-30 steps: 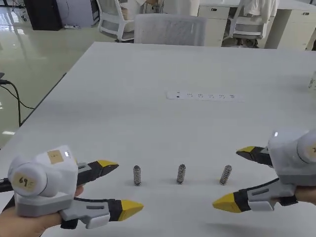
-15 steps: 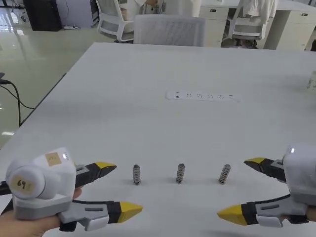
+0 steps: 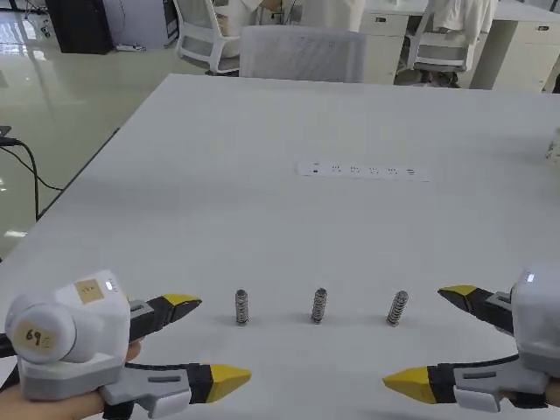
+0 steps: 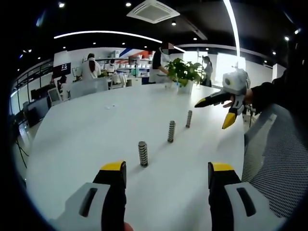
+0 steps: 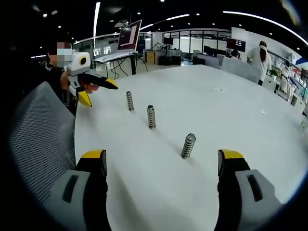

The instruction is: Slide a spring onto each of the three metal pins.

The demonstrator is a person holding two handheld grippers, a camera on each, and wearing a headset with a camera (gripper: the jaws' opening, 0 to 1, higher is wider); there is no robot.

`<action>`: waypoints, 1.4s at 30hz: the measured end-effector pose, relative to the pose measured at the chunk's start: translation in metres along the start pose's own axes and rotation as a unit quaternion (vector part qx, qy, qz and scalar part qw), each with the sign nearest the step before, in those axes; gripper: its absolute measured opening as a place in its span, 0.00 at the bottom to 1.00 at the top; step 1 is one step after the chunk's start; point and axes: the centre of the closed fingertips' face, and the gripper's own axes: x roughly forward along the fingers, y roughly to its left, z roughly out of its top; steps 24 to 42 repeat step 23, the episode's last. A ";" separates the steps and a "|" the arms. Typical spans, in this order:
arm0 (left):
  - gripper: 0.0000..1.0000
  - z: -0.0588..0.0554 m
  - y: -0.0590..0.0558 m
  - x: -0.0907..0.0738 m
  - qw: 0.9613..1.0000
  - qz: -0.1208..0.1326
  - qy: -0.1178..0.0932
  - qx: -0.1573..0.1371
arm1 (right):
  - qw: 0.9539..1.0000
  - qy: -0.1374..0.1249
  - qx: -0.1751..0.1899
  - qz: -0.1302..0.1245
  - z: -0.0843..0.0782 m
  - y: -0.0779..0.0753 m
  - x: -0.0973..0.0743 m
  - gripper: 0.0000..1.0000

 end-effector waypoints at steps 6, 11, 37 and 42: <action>0.68 -0.004 0.000 -0.001 1.000 0.003 0.002 -0.005 | 1.000 -0.005 0.003 -0.002 0.002 0.000 -0.001 0.97; 0.68 -0.004 0.000 -0.002 1.000 0.003 0.002 -0.005 | 1.000 -0.002 0.003 -0.003 0.001 0.000 -0.001 0.97; 0.68 -0.004 -0.001 -0.004 1.000 0.008 0.002 -0.007 | 1.000 -0.008 0.006 -0.004 0.004 0.000 -0.002 0.97; 0.68 -0.004 -0.001 -0.004 1.000 0.008 0.002 -0.007 | 1.000 -0.008 0.006 -0.004 0.004 0.000 -0.002 0.97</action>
